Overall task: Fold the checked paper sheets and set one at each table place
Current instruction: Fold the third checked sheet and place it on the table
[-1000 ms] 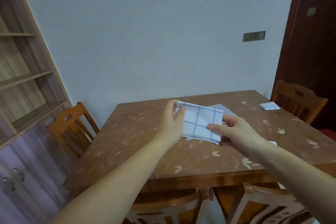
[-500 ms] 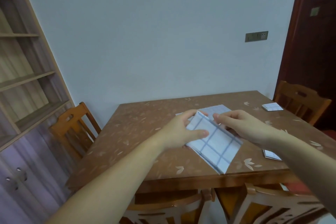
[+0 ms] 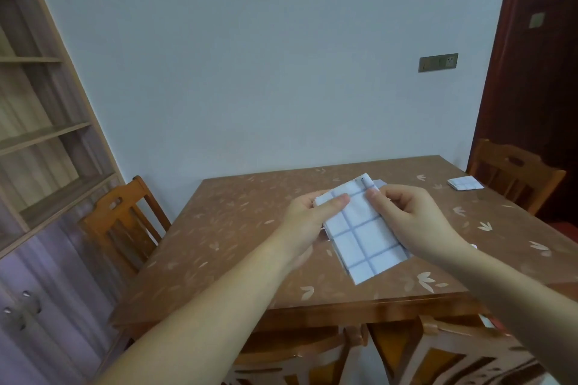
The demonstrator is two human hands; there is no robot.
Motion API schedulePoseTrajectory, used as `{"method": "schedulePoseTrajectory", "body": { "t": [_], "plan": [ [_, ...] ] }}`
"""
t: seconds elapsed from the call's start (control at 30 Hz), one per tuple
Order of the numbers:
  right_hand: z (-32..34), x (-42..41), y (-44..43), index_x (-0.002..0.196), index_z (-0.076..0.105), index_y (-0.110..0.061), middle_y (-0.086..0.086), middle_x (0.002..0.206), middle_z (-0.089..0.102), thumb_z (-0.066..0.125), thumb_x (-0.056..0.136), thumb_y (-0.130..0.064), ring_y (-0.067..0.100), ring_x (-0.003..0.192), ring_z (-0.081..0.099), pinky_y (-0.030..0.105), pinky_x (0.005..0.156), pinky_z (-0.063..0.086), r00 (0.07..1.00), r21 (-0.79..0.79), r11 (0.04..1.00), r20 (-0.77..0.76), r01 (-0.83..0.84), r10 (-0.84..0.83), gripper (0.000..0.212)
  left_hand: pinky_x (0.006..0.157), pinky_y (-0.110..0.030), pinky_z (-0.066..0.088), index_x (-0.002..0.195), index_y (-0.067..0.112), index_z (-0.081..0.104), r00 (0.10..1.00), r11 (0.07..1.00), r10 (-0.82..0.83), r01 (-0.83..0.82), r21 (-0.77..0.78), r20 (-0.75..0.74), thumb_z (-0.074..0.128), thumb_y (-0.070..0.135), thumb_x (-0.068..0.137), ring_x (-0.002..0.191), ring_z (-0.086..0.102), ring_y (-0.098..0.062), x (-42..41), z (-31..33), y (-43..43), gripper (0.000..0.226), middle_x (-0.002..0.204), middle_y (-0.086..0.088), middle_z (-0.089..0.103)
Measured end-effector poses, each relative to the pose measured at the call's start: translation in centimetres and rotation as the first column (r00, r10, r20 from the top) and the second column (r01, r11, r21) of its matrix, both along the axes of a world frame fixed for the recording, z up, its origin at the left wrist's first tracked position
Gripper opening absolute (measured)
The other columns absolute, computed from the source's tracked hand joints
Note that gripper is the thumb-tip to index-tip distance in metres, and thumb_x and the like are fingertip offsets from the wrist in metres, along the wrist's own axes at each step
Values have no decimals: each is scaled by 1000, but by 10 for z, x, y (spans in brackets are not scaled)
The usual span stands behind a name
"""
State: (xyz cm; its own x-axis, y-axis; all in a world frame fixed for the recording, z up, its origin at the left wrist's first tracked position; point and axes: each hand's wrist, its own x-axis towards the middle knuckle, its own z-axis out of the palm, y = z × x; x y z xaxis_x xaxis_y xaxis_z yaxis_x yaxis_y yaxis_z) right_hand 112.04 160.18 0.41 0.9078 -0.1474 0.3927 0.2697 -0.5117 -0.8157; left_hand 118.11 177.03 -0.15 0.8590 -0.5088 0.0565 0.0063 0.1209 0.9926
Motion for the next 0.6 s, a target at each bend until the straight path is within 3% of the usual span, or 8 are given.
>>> {"method": "schedulePoseTrajectory", "body": {
  "t": [0.13, 0.23, 0.33, 0.43, 0.5, 0.6],
  "plan": [
    [1, 1, 0, 77, 51, 9, 12, 66, 47, 47, 100, -38, 20, 61, 49, 29, 57, 35, 998, 52, 997, 3, -58, 58, 52, 78, -45, 50, 93, 14, 73, 995, 994, -43, 33, 101, 93, 72, 26, 80, 85, 65, -27, 1, -2, -1, 18, 90, -11, 69],
    [1, 4, 0, 72, 47, 9, 10, 62, 44, 45, 101, -31, 18, 57, 44, 24, 50, 30, 997, 9, 1000, 77, -8, 8, 50, 72, -36, 54, 81, 19, 74, 997, 997, -42, 38, 70, 69, 71, 21, 87, 78, 67, -19, 3, -1, -2, 7, 80, -2, 71],
    [1, 5, 1, 65, 43, 4, 8, 57, 39, 46, 101, -27, 10, 50, 36, 22, 47, 26, 981, -36, 995, 173, 91, -84, 48, 70, -31, 54, 93, 17, 74, 999, 1000, 10, -10, -11, -32, 61, 27, 95, 80, 66, -19, -1, -1, -7, 17, 86, -3, 71],
    [-5, 7, 0, 69, 52, 5, 17, 56, 48, 46, 101, -27, 22, 55, 41, 26, 50, 29, 943, -99, 969, 269, 228, -195, 46, 78, -38, 53, 106, 14, 71, 995, 999, 53, -52, 12, -84, 58, 39, 95, 90, 67, -22, -5, -6, -14, 30, 97, -5, 72],
    [-8, 10, -1, 72, 56, 4, 20, 62, 54, 46, 101, -28, 25, 63, 46, 29, 53, 32, 912, -90, 952, 324, 294, -251, 44, 75, -37, 56, 104, 16, 70, 993, 990, 113, -111, 86, -23, 55, 40, 97, 89, 70, -21, -9, -11, -20, 30, 96, -3, 74],
    [-9, 13, 0, 71, 54, 5, 21, 62, 52, 46, 101, -27, 26, 63, 45, 27, 52, 31, 899, -36, 948, 330, 317, -288, 45, 66, -33, 48, 94, 5, 64, 956, 954, 190, -234, 187, 223, 49, 36, 101, 71, 60, -22, -11, -19, -27, 36, 78, -7, 63]
  ]
}}
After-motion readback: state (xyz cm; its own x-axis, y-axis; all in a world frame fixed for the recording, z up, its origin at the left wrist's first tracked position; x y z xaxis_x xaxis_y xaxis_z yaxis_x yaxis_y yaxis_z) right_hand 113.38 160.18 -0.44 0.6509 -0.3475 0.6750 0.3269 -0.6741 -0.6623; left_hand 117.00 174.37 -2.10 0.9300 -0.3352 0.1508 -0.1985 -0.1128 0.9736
